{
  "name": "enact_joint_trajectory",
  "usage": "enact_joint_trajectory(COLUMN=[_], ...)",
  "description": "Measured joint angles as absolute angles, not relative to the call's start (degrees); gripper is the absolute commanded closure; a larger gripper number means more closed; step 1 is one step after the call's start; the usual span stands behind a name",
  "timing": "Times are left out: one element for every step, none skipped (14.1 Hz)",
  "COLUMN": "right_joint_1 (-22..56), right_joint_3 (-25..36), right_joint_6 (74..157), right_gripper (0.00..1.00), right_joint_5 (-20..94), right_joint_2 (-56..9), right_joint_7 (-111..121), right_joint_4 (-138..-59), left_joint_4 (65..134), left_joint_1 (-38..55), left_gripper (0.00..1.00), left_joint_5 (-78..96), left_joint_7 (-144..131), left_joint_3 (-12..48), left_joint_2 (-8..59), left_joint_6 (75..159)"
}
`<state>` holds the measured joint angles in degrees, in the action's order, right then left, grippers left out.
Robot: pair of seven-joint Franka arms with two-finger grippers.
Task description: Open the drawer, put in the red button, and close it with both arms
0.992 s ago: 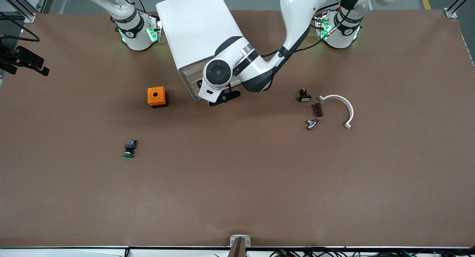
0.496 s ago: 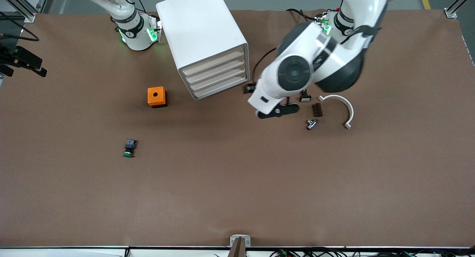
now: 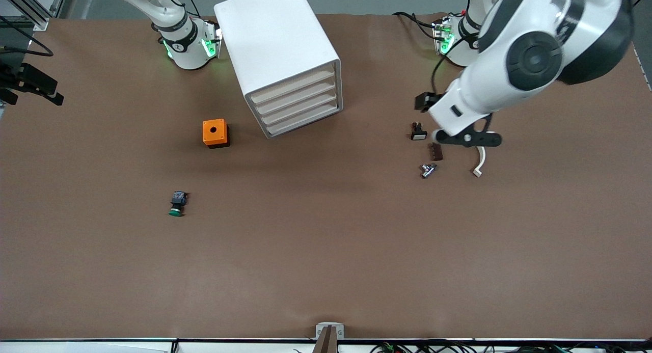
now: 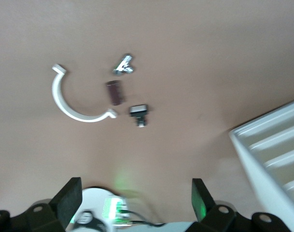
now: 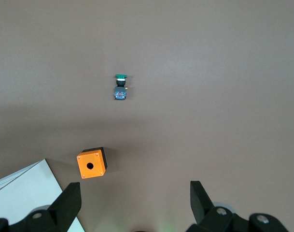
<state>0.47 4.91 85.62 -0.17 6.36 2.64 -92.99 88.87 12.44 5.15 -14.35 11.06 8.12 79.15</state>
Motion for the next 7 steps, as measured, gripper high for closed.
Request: enact_joint_trajectory(right_joint_1=[0.5, 0.5, 0.5, 0.4, 0.4, 0.4, 0.4], right_joint_3=[4.8, 4.7, 4.7, 4.7, 4.6, 4.6, 4.6], right_joint_6=[85.6, 85.6, 85.6, 85.6, 85.6, 85.6, 85.6], right_gripper=[0.0, 0.0, 0.0, 0.0, 0.0, 0.0, 0.0], right_joint_5=[-0.2, -0.2, -0.2, -0.1, -0.1, 0.0, 0.0], right_joint_2=[6.4, 6.6, 6.7, 6.8, 6.9, 7.0, 7.0], right_joint_7=[2.6, 2.6, 2.6, 2.6, 2.6, 2.6, 2.6], right_joint_4=[-93.0, -93.0, -93.0, -93.0, -93.0, -93.0, -93.1], left_joint_4=[90.8, 91.9, 92.5, 92.6, 92.7, 92.7, 92.7], left_joint_1=[10.4, 8.4, 6.6, 4.6, 2.6, 0.5, -1.4], left_gripper=[0.0, 0.0, 0.0, 0.0, 0.0, 0.0, 0.0], left_joint_5=[4.6, 3.7, 3.0, 2.9, 2.9, 2.8, 2.6], left_joint_7=[-10.9, -8.8, -7.7, -6.7, -4.4, -0.4, 3.6], left_joint_3=[11.0, 11.0, 11.0, 11.0, 10.9, 10.9, 10.8], left_joint_2=[5.9, 4.2, 2.8, 1.7, 1.1, 0.7, 0.7], left_joint_6=[79.2, 79.3, 79.6, 79.7, 79.7, 79.7, 79.7])
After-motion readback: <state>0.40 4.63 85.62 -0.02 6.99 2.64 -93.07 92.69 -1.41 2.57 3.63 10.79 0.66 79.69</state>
